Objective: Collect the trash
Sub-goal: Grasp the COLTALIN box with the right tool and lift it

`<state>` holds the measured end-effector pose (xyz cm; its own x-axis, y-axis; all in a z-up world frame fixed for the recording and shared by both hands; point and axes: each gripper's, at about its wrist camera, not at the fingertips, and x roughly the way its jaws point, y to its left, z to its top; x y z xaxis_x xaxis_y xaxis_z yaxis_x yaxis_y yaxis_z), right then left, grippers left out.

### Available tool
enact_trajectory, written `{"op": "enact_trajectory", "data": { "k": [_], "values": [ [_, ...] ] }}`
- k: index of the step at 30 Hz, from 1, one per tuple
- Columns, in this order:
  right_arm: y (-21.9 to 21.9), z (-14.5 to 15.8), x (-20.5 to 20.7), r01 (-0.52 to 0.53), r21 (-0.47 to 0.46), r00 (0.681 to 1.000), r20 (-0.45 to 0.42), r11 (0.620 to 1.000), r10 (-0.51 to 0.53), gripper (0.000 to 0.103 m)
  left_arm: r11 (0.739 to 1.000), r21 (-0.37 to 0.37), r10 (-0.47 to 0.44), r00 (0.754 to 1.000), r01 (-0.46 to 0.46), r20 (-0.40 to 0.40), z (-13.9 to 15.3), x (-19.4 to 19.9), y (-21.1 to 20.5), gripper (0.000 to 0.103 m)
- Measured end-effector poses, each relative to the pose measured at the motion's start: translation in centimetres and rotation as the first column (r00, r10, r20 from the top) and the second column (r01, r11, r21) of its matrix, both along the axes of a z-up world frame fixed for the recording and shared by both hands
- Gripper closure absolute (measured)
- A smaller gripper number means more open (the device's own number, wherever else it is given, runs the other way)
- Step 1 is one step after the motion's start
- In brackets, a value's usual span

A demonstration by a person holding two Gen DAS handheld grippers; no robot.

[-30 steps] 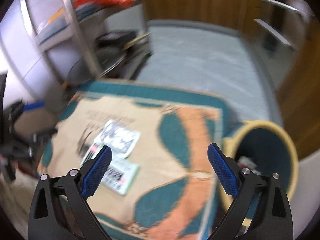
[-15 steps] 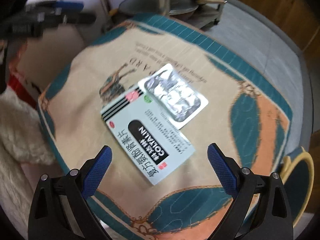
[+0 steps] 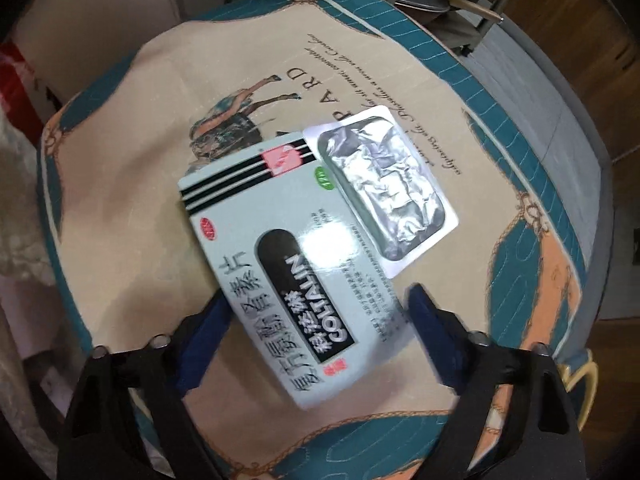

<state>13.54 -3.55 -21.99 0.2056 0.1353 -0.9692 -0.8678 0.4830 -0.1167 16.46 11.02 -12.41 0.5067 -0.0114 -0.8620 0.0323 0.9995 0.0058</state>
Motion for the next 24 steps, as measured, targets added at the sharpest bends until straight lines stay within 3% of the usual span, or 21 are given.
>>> {"op": "enact_trajectory", "data": {
  "k": [3,4,6,10,11,12,13,15,19,24],
  "values": [
    [-0.3,0.6,-0.1,-0.004,0.022,1.0,-0.011,1.0,0.005,0.028,1.0,0.006,-0.008,1.0,0.008,-0.004,-0.1,0.1,-0.2,0.006],
    [-0.4,1.2,-0.3,-0.02,0.049,1.0,-0.009,0.999,0.02,0.045,1.0,0.009,-0.01,1.0,0.01,-0.006,-0.1,0.1,-0.3,0.006],
    [-0.9,2.9,-0.2,-0.009,0.1,1.0,-0.026,0.995,0.012,0.06,1.0,0.009,-0.012,1.0,0.012,-0.012,-0.3,0.2,-0.3,0.006],
    [-1.6,3.1,0.5,0.043,0.098,0.998,-0.038,0.994,-0.039,0.06,0.999,0.028,-0.017,0.999,0.018,-0.028,-0.8,0.2,-0.7,0.006],
    [-1.7,3.0,0.6,0.053,0.095,0.998,-0.036,0.994,-0.049,0.059,0.999,0.028,-0.018,0.999,0.019,-0.028,-0.8,0.2,-0.9,0.006],
    [-1.9,3.0,0.7,0.063,0.09,0.998,-0.036,0.994,-0.06,0.051,0.999,0.024,-0.02,0.999,0.021,-0.027,-0.8,0.2,-1.0,0.006],
    [-2.2,2.7,0.9,0.082,0.074,0.996,-0.038,0.994,-0.08,0.034,0.999,0.021,-0.025,0.999,0.026,-0.025,-0.7,0.2,-1.2,0.006],
    [-2.5,2.1,1.9,0.105,0.045,0.994,-0.026,0.993,-0.104,0.012,0.999,0.025,-0.036,0.999,0.036,-0.019,-0.6,0.1,-1.5,0.006],
    [-2.3,0.9,2.1,0.097,-0.012,0.995,-0.001,0.995,-0.097,0.01,0.999,0.024,-0.038,0.999,0.039,-0.025,-0.8,0.3,-1.7,0.006],
    [-1.9,-0.4,2.9,0.117,-0.003,0.991,-0.069,0.993,-0.117,0.012,0.999,0.029,-0.04,0.999,0.041,-0.035,-1.2,0.4,-1.8,0.006]
  ]
}}
